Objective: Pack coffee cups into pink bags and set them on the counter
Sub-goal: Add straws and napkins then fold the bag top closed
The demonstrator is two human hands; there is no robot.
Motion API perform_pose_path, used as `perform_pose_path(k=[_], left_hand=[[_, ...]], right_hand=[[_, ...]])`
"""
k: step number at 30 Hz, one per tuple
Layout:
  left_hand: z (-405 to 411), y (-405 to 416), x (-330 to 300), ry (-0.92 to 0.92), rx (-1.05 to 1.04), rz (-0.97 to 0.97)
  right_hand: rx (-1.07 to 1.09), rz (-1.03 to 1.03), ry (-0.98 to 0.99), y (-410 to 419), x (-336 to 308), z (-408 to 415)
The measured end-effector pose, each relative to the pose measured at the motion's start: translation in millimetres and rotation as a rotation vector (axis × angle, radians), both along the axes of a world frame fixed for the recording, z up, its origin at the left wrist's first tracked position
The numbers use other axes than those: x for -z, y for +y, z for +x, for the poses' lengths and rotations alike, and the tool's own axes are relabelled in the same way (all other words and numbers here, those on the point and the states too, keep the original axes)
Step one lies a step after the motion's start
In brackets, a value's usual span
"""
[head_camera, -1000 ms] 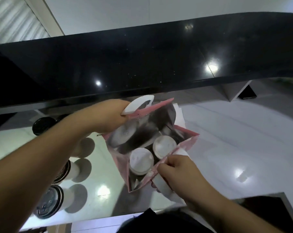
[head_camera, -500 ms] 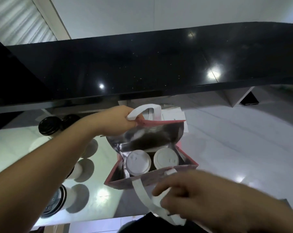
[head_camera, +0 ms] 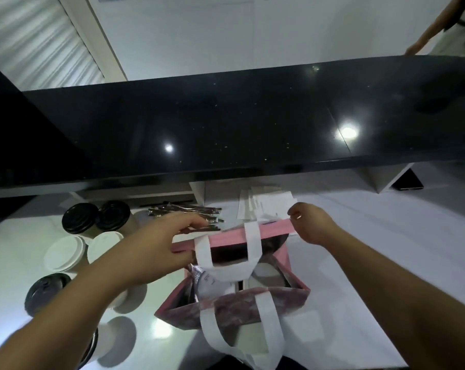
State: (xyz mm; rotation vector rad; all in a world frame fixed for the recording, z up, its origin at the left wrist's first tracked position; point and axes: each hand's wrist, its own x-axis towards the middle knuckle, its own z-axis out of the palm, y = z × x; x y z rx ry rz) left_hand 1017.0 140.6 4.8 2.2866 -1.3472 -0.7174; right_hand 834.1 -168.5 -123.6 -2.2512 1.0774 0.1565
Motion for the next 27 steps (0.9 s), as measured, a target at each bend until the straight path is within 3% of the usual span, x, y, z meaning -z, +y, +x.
perform_pose_path(k=[5,10,27], left_hand=[[7,18,13,0.237,-0.230,-0.155],[2,9,26,0.263,-0.357,-0.280],[5,-4,35,0.329,-0.393,-0.345]], right_hand=[[-0.217,-0.122,0.101,-17,24,37],[-0.335,-0.284,0.215,-30,38,62],[-0.475,-0.432,0.087,-39,70,51]])
